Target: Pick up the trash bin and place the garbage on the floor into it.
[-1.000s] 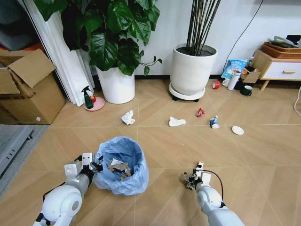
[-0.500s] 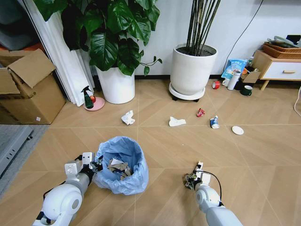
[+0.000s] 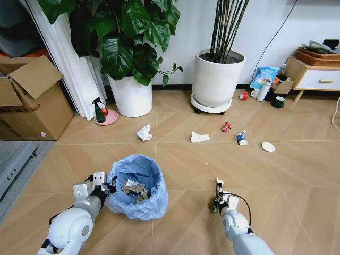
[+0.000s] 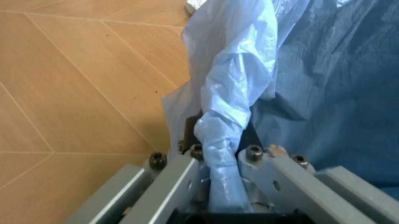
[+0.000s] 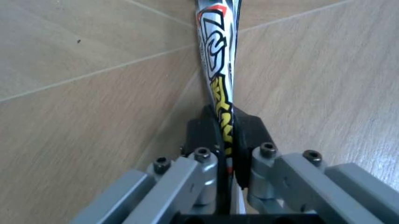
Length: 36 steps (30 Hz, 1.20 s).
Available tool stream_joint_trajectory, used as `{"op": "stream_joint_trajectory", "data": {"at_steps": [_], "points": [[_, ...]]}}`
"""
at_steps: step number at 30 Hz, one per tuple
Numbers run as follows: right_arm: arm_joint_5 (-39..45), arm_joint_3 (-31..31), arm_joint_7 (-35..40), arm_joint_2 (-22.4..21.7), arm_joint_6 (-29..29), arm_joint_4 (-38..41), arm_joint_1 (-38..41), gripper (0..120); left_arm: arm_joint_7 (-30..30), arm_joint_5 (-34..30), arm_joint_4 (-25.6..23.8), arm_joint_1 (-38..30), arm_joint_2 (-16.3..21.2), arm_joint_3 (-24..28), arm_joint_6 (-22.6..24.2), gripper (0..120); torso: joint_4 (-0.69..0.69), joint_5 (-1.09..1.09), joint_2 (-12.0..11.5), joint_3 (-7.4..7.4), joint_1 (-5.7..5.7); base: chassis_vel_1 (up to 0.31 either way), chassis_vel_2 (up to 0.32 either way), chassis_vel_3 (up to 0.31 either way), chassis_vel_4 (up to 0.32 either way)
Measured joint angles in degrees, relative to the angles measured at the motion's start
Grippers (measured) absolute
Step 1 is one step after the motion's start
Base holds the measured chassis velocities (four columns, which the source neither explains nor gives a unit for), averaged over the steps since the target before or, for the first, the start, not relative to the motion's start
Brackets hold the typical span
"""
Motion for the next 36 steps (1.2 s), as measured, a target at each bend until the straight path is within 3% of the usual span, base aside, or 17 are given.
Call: {"op": "stream_joint_trajectory", "data": {"at_steps": [7, 14, 16, 22, 27, 36], "points": [[-0.15, 0.46, 2.86, -0.38, 0.62, 5.67, -0.65, 1, 0.03, 0.3, -0.52, 0.41, -0.1, -0.08, 0.01, 0, -0.01, -0.01, 0.0, 0.01, 0.0, 0.0, 0.0, 0.0, 0.0], [-2.56, -0.03, 1.21, -5.09, 1.5, 17.26, 1.42, 1, 0.04, 0.32, -0.67, 0.47, 0.42, -0.04, 0.03, 0, -0.01, -0.03, 0.0, 0.0, 0.0, 0.0, 0.0, 0.0, 0.0], [-1.86, -1.98, -2.02, -11.18, 4.13, 25.44, 3.75, 1, 0.14, -0.01, 0.34, -0.56, 0.9, 0.46, 0.35, 0, 0.0, -0.03, 0.0, 0.0, 0.0, 0.0, 0.0, 0.0, 0.0], [0.78, -6.55, -8.69, -18.91, 6.82, 35.12, 7.35, 1, -0.02, -1.01, 2.4, -3.33, 1.58, 2.06, 0.98, 0, -0.02, -0.04, 0.0, 0.0, 0.0, 0.0, 0.0, 0.0, 0.0], [5.07, -17.48, -12.75, -21.66, 8.41, 41.57, 14.09, 1, -0.79, -2.56, 4.04, -6.15, 2.39, 4.29, 1.77, 0, 0.0, -0.03, 0.0, 0.0, 0.0, 0.0, 0.0, 0.0, 0.0], [6.2, -33.24, -14.95, -19.9, 11.14, 39.93, 24.67, 1, -1.7, -3.94, 4.62, -8.21, 3.13, 6.96, 2.37, 0, 0.0, -0.02, 0.0, 0.0, 0.0, 0.0, 0.0, 0.0, 0.0]]}}
